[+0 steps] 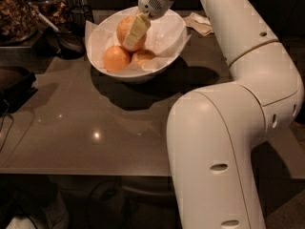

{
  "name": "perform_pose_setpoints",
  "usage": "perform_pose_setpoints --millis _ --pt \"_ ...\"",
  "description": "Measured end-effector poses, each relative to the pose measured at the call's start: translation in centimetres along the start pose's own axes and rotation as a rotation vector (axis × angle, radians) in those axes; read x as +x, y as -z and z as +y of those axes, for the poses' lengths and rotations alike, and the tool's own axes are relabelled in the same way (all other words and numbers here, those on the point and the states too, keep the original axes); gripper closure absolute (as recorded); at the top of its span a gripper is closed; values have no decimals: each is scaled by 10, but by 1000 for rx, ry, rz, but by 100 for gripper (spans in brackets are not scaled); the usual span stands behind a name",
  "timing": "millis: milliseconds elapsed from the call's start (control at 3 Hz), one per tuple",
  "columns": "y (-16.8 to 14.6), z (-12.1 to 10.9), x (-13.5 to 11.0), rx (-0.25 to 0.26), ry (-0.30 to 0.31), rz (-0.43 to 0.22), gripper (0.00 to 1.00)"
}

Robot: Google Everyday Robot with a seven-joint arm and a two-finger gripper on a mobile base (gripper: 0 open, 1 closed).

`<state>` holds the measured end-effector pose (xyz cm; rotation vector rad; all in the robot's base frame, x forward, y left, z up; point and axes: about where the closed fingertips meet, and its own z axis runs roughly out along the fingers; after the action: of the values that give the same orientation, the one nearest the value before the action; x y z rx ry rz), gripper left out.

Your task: Pick orange from white bowl

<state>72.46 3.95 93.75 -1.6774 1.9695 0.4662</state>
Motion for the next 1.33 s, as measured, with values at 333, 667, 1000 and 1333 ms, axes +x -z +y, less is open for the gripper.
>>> perform_pose_setpoints --millis 333,667,1000,1333 --pt "0 0 0 0 0 0 66" --pt "-2 -3 -3 9 4 -10 89" --pt "24 6 -20 37 57 -81 100" --pt "51 26 -28 32 84 -168 100"
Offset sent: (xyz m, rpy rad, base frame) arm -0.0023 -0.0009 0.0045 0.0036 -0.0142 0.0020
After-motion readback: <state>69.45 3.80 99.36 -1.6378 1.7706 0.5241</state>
